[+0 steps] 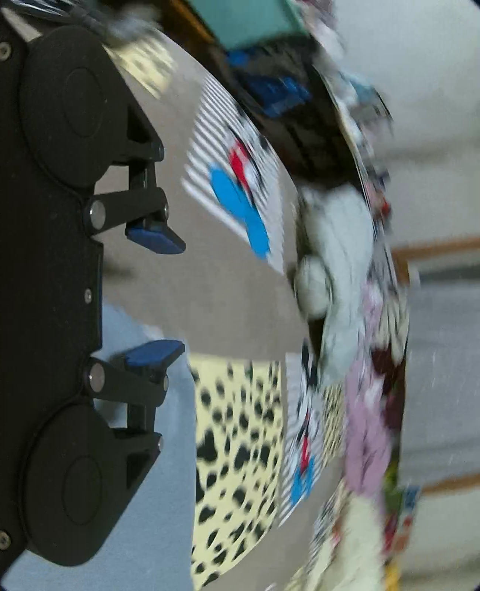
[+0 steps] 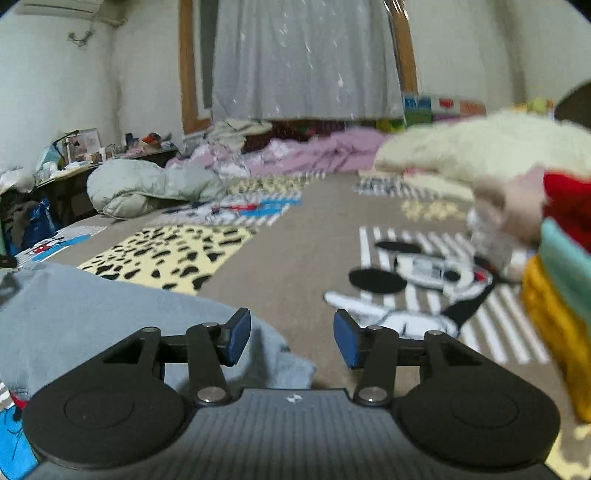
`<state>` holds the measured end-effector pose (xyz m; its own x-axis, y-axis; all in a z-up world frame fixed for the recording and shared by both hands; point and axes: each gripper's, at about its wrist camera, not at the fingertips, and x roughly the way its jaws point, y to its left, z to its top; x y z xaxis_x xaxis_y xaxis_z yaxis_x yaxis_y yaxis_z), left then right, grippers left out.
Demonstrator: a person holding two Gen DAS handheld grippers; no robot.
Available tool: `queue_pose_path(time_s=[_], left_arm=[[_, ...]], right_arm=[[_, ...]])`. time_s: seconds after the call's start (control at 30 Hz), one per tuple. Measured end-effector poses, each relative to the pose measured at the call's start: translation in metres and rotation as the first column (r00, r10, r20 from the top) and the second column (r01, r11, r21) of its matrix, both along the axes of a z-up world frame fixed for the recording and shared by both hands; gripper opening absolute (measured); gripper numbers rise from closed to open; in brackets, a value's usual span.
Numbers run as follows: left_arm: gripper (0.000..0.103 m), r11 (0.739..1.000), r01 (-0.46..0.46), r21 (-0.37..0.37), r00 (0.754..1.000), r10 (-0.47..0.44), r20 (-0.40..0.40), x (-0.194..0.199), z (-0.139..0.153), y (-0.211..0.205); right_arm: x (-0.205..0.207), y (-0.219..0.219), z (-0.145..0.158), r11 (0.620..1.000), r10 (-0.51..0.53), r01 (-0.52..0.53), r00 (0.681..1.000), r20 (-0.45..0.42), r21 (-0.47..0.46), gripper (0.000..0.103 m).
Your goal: Fold clothes
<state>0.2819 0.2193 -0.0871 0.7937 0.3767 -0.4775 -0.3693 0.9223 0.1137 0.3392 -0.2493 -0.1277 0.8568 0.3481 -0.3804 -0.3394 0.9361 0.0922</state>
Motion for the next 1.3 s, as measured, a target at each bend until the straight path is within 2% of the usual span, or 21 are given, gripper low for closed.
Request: queue_pose_path(time_s=[0.07,0.1,0.2,0.3,0.4,0.43,0.47,0.5,0.57,0.6,0.73,0.77,0.8,0.83,0.9,0.97,1.03,1.13,1.17,1.2,1.3], left_arm=[[0.051,0.997,-0.033,-0.070,0.999,0.035,0.021,-0.021,0.000,0.013],[0.051,0.991,-0.034,-0.133,0.999,0.038,0.029,-0.030,0.001,0.020],[0.051,0.956,0.003,-0.294,0.998,0.016,0.060,-0.035,0.000,0.035],[0.051,0.929,0.060,-0.366,0.995,-0.027,0.095,-0.030,-0.004,0.037],[0.050,0.916,0.090,-0.390,0.995,-0.063,0.082,-0.017,-0.016,0.035],[0.041,0.929,0.112,-0.352,0.993,-0.091,0.074,-0.013,-0.018,0.029],[0.022,0.940,0.134,-0.313,0.991,-0.120,0.064,-0.009,-0.021,0.023],[0.022,0.962,0.144,-0.231,0.989,-0.135,0.055,-0.006,-0.019,0.012],[0.022,0.973,0.158,-0.171,0.985,-0.143,0.096,-0.010,-0.009,0.004],[0.022,0.973,0.166,-0.163,0.983,-0.149,0.111,-0.010,-0.008,0.003],[0.024,0.982,0.155,-0.111,0.988,-0.155,0.000,0.000,-0.028,0.003],[0.028,0.981,0.157,-0.116,0.988,-0.157,0.003,-0.003,-0.020,0.002],[0.039,0.982,0.156,-0.108,0.988,-0.153,0.031,-0.007,-0.012,0.001],[0.042,0.983,0.157,-0.095,0.987,-0.152,0.058,-0.014,-0.006,-0.002],[0.042,0.985,0.158,-0.068,0.983,-0.150,0.110,-0.026,0.006,-0.009],[0.042,0.970,0.225,-0.095,0.969,-0.212,0.131,-0.029,0.010,-0.020],[0.042,0.961,0.260,-0.096,0.963,-0.251,0.098,-0.021,0.000,-0.033],[0.042,0.945,0.312,-0.100,0.950,-0.308,0.048,-0.007,-0.015,-0.052],[0.042,0.945,0.300,-0.129,0.953,-0.303,0.000,0.003,-0.025,-0.051],[0.043,0.947,0.282,-0.156,0.953,-0.295,-0.068,0.016,-0.037,-0.050],[0.044,0.949,0.297,-0.108,0.947,-0.307,-0.094,0.022,-0.043,-0.058]], right_arm=[[-0.009,0.007,0.006,1.000,0.017,-0.016,0.999,0.039,-0.023,0.050],[-0.012,0.009,0.007,0.999,0.045,-0.044,0.998,0.045,-0.030,0.050],[-0.016,0.025,-0.001,0.990,0.128,-0.127,0.992,0.017,-0.055,0.050],[-0.016,0.041,-0.010,0.978,0.190,-0.191,0.982,-0.019,-0.086,0.050],[-0.013,0.051,-0.012,0.973,0.190,-0.195,0.980,-0.054,-0.127,0.051],[-0.010,0.051,-0.014,0.974,0.185,-0.192,0.980,-0.070,-0.120,0.051],[-0.008,0.048,-0.014,0.977,0.178,-0.186,0.981,-0.078,-0.106,0.051],[-0.006,0.045,-0.013,0.980,0.170,-0.178,0.982,-0.084,-0.090,0.051],[-0.003,0.040,-0.012,0.985,0.155,-0.161,0.983,-0.097,-0.055,0.049],[-0.002,0.038,-0.013,0.987,0.150,-0.155,0.983,-0.104,-0.041,0.049],[-0.003,0.036,-0.018,0.989,0.142,-0.145,0.984,-0.110,-0.018,0.049],[-0.005,0.037,-0.017,0.989,0.143,-0.146,0.985,-0.102,-0.024,0.049],[-0.007,0.038,-0.016,0.989,0.143,-0.146,0.985,-0.093,-0.031,0.049],[-0.009,0.039,-0.015,0.988,0.143,-0.147,0.986,-0.084,-0.037,0.049],[-0.014,0.040,-0.013,0.987,0.150,-0.153,0.987,-0.058,-0.052,0.052],[-0.021,0.045,-0.009,0.980,0.189,-0.190,0.982,-0.030,-0.062,0.052],[-0.029,0.052,-0.004,0.970,0.231,-0.231,0.973,-0.006,-0.071,0.052],[-0.027,0.060,-0.011,0.964,0.229,-0.233,0.972,-0.049,-0.126,0.052],[-0.024,0.059,-0.014,0.964,0.226,-0.234,0.971,-0.072,-0.126,0.053],[-0.020,0.055,-0.015,0.967,0.224,-0.234,0.970,-0.098,-0.103,0.054],[-0.013,0.047,-0.014,0.975,0.206,-0.215,0.970,-0.129,-0.056,0.054]])
